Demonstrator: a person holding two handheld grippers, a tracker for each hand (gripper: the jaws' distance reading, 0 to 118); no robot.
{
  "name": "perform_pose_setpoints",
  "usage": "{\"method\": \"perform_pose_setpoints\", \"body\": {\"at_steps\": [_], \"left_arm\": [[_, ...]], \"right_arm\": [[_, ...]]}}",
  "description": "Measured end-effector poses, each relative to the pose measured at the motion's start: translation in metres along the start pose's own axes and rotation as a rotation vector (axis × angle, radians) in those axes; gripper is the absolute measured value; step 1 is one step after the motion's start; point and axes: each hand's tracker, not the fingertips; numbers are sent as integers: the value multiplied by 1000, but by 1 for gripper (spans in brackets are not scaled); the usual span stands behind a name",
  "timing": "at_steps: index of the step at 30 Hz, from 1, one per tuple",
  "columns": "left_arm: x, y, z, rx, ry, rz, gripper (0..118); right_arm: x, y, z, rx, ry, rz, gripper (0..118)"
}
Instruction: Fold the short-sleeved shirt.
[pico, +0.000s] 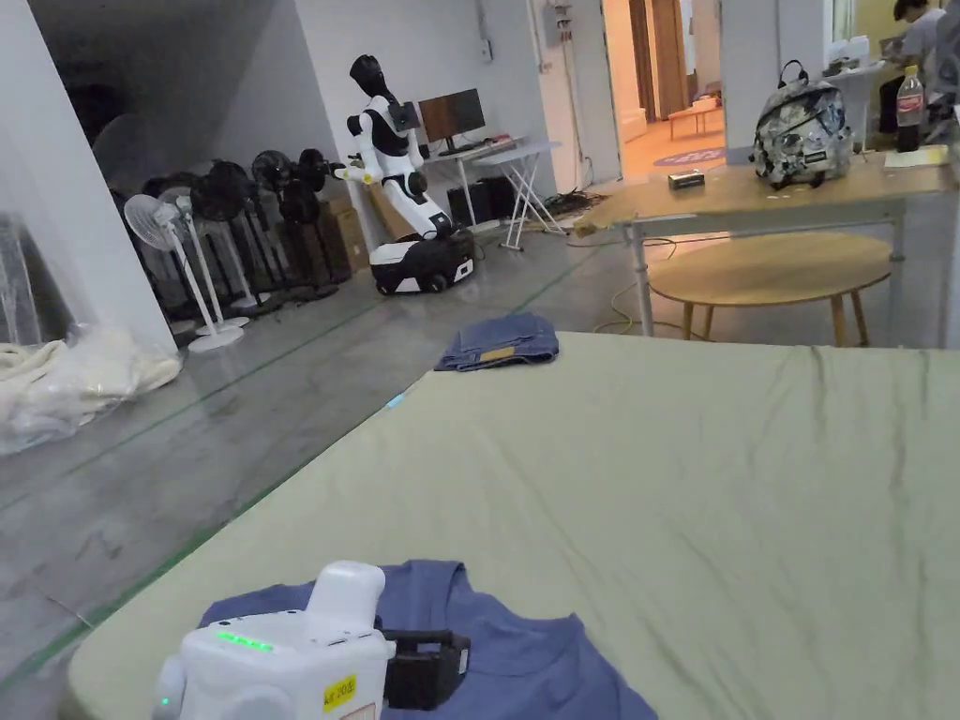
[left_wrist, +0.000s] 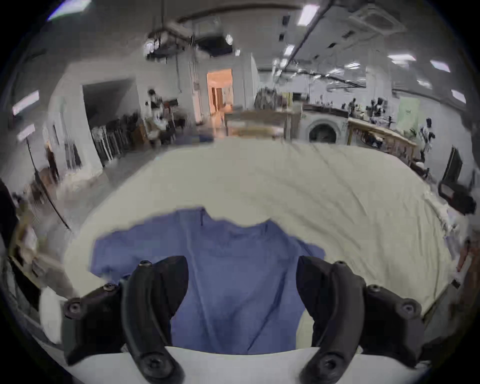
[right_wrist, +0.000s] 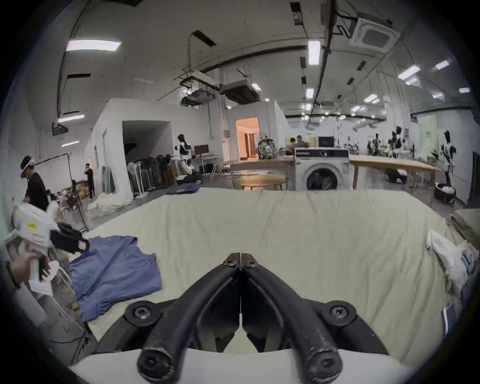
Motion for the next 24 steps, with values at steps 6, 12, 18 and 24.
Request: {"method": "perform_pose_setpoints", "body": {"at_steps": [6,12,18,24], "left_arm": [[-50,-36,-120,-236,66,202,84],[-24,-33,-112,-243,93,22,32],[-29,-15,-92,-223,108,134,0],[-72,94,5,92,125,230,0]], "right_arm": [[28,-5,-2,-43,-81,-18,0],[52,-13,1,-58,-123,-111,0],[60,-16,12,-57,-109,-143,0],[75,-12,26,-13,-112,-174,0]]}}
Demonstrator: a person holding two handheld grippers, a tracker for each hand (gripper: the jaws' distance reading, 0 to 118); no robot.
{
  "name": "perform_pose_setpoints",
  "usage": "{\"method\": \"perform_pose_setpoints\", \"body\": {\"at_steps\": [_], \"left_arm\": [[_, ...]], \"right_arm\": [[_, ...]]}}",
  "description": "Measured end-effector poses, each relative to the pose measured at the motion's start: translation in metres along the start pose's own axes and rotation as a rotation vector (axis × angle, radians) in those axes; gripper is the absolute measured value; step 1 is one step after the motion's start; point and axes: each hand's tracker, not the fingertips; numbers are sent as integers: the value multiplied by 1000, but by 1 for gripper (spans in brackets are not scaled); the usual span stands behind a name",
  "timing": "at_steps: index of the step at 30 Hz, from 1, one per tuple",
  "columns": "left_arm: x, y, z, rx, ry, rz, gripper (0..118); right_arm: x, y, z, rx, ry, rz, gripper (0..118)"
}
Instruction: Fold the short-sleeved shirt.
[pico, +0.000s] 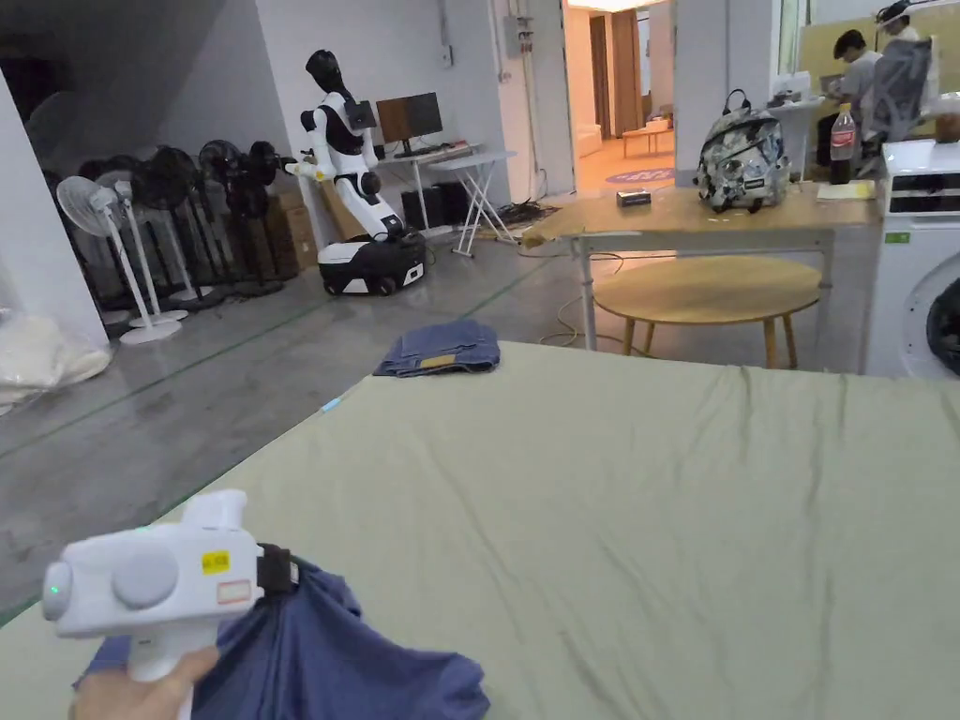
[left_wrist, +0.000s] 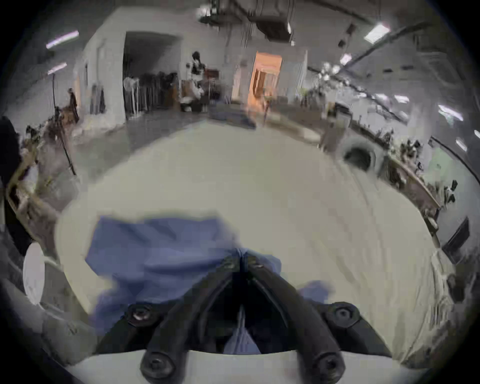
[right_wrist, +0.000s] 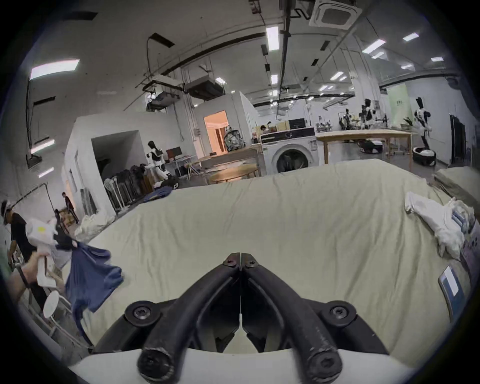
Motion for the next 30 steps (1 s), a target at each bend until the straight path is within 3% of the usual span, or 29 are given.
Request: {"method": "perform_pose_setpoints", "body": {"at_steps": [4,7,11,17,21,27,30], "left_arm": [[36,97,70,261,-23,-20,0],[100,138,105,329,-67,-176,0],[187,122,90,329,-102,-349,0],[314,-40,-15,85,-378,-467,0],[416,-171,-40,-163,-677,-364,0],[524,-322,14,-377,-1004,-412,0],[544,-351,43,-399,-1034,-471,0]], "right_arm": [[11,0,7,16,-15,-32,0],[18,1,15,29,-35,-32,0],[28,4,29,64,-57,-77,0],[47,8,57,95,-125,-56,0],[65,11,82,135,-194,-64,0],[96,7,113,126,-344,-26,0],[107,4,120,115,-368,-46,0]]}}
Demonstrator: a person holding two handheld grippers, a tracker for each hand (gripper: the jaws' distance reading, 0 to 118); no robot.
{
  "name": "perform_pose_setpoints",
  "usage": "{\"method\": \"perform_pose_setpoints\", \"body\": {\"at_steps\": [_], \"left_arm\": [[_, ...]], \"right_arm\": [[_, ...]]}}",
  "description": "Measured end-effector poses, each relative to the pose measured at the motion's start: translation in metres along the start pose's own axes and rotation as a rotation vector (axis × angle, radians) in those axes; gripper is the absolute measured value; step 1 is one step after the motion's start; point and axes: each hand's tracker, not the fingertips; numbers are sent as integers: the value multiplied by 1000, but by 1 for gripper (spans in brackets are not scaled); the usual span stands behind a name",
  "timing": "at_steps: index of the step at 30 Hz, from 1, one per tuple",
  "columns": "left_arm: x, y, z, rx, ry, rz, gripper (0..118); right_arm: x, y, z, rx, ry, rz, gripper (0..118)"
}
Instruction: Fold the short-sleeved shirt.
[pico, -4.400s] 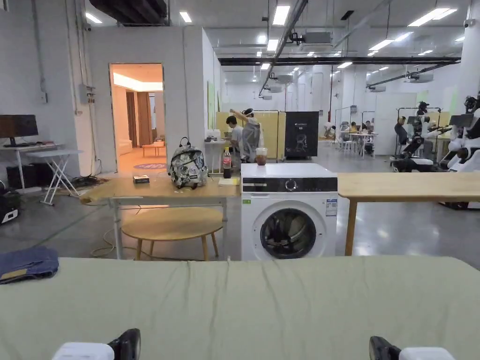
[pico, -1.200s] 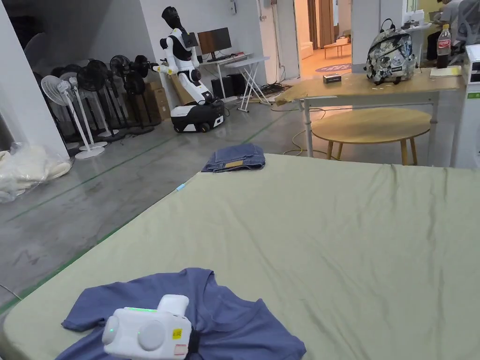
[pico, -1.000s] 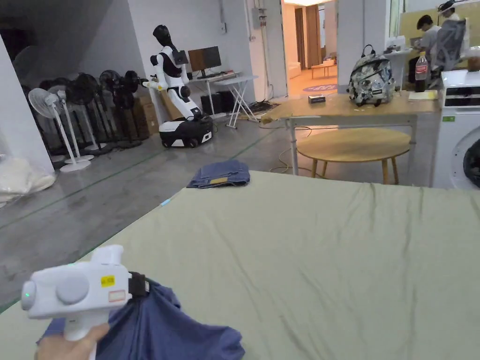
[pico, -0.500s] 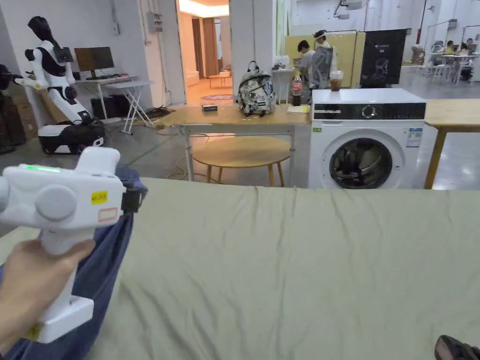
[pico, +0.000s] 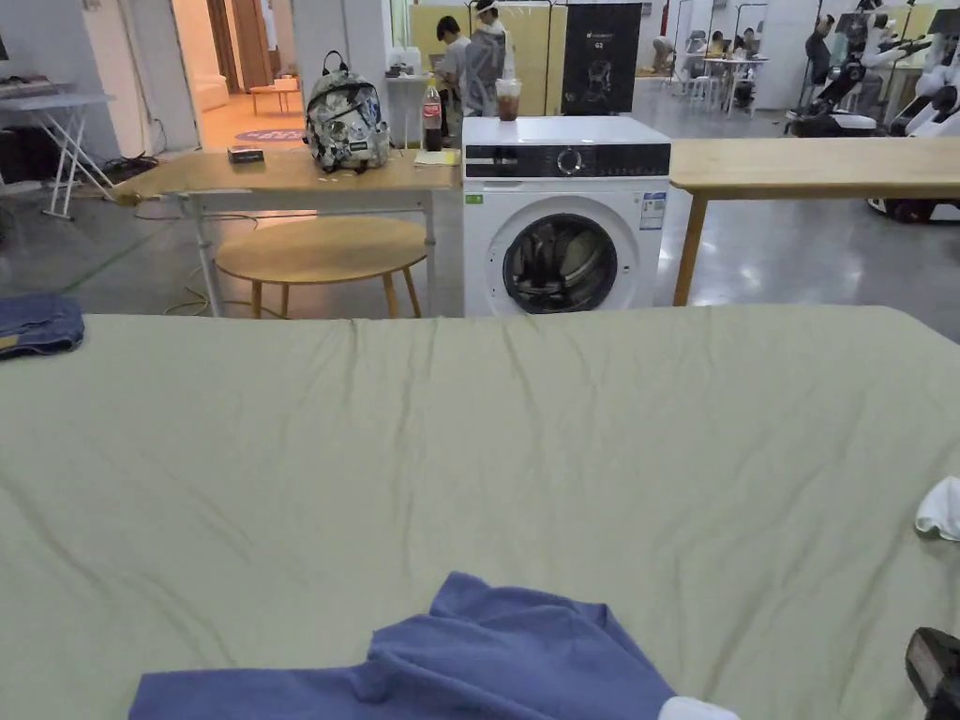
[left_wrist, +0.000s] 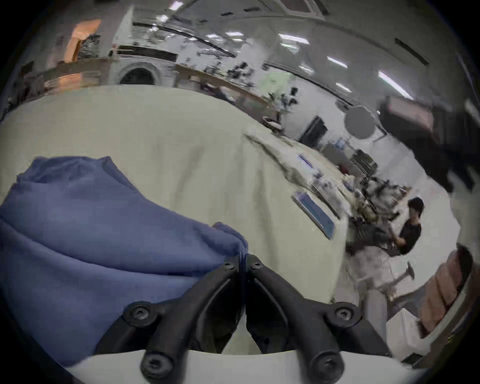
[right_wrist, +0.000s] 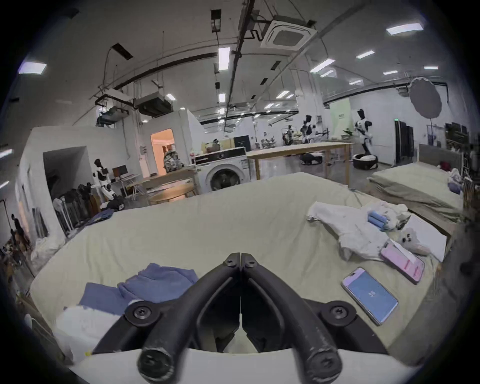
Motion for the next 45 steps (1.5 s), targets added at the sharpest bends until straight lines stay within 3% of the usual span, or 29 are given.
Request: {"method": "perform_pose_setpoints", "body": {"at_steps": [4,6,9,10,12,17,21,22,23,31,33,34,35,36,40,45], "left_arm": [[17,2,33,71,0,-109,26],[15,10,67,115,13,-158,29],[4,17,143,270,149,-285,46],[-1,19,168,319,197,-320,47],[-13,22,223,413,349,-314,55],[-42,10,330,570,651,-246,52],[-62,-10,378,625,781,-164,26],[-67,-14,384,625,808,-125,9],[-73,-19,390,615,821,-87,0],[-127,-24,385,502,783,67,0],[-151,-12,374,388,718,127,0],[-168,-5,365,333,654,152,9],[-183,-3,357,279,611,193,44],[-203,4,345,271,601,199,58],[-262,18,300,165,631,253,58],[-314,13,254,75,665,449,57]], "right_arm": [[4,-4,5,-4,4,-26,0],[-1,-5,4,-13,15,-20,0],[-14,-7,4,-26,61,11,0],[-19,-7,4,-30,77,21,0],[-31,-10,3,-40,127,48,0],[-60,-15,4,-67,201,104,0],[-75,-18,5,-73,237,134,0],[-78,-18,5,-73,249,137,0],[-79,-18,5,-73,260,141,0],[-83,-16,7,-79,264,186,0],[-80,-15,8,-80,261,184,0],[-77,-16,8,-82,263,175,0],[-75,-17,9,-85,263,164,0],[-71,-18,8,-90,262,149,0],[-56,-23,8,-97,226,119,0],[-34,-27,5,-110,190,78,0]]}}
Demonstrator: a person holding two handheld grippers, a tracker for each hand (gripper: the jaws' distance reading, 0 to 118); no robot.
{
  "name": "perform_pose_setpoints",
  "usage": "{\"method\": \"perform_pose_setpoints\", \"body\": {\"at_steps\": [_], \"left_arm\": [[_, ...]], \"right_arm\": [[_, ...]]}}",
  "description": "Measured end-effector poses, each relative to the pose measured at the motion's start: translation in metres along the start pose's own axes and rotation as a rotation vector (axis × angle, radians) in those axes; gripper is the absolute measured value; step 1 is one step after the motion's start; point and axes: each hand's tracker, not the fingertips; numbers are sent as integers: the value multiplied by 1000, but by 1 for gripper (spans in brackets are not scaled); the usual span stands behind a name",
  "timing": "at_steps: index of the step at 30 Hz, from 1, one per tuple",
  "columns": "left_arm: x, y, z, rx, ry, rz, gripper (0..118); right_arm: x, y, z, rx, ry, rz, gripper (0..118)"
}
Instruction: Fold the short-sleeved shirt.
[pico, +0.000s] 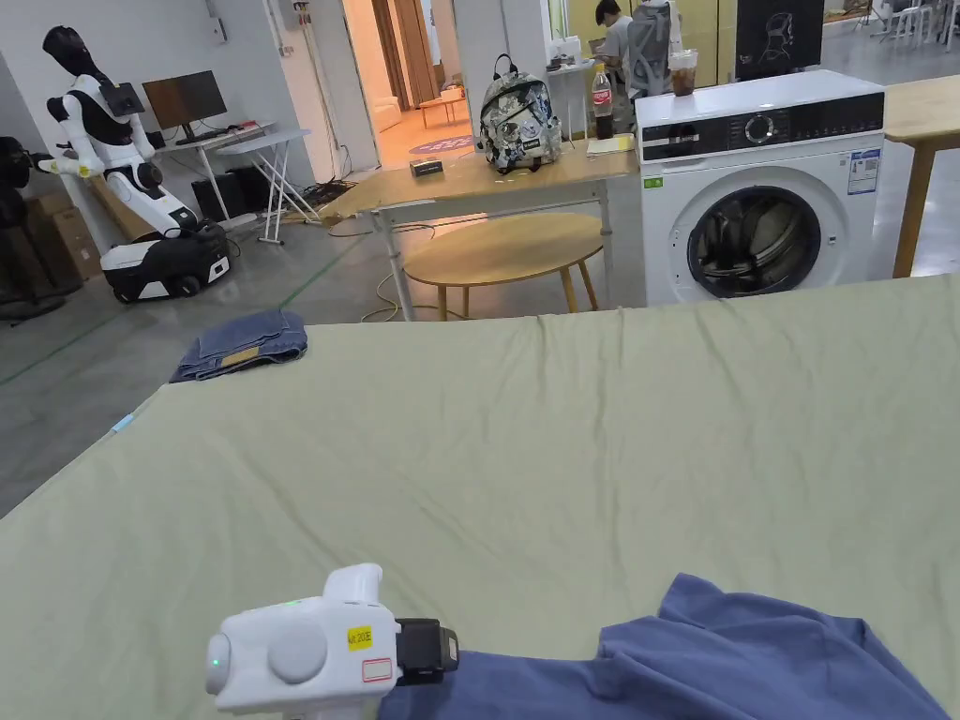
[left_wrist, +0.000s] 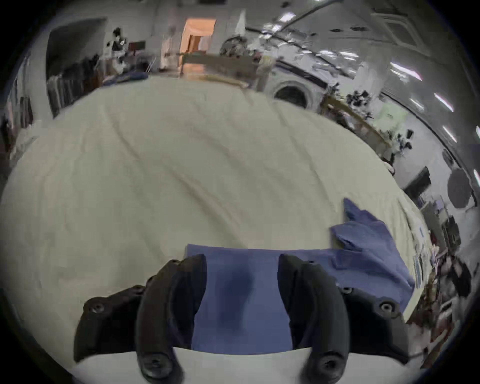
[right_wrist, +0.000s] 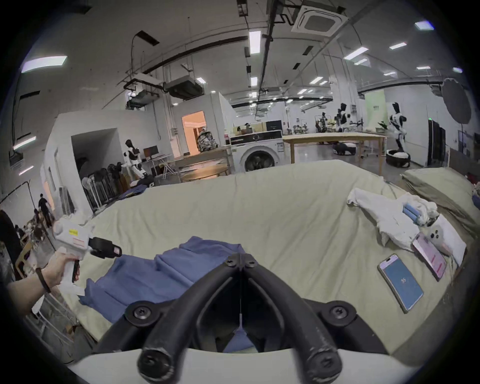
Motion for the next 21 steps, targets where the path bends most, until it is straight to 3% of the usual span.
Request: {"method": "perform_pose_setpoints", "body": {"at_steps": [1,6,8,12,13,14,15,16,21], "left_arm": [[-1,-2,-9,-17,19,11,57],[10,-14,-20,-12,94,-60,30],[8,-13,-28,-39,75,-53,0],[9,-10,-36,-57,125,-140,0],[10,-8,-37,-70,129,-161,0],[10,-7,-38,-73,131,-170,0],[20,-14,-30,-75,134,-171,0],[21,-15,-30,-71,139,-176,0],[23,-22,-22,-53,137,-170,0]], "right_arm": [[3,-1,0,-3,-20,3,0],[21,-17,9,-53,-68,15,0],[26,-26,11,-86,-93,10,0],[28,-35,14,-151,-117,-55,0],[29,-37,13,-170,-134,-83,7],[30,-40,10,-200,-131,-122,42],[33,-46,2,-251,-117,-181,68],[35,-50,-4,-271,-97,-216,73],[39,-75,-50,-330,-69,-355,72]]}}
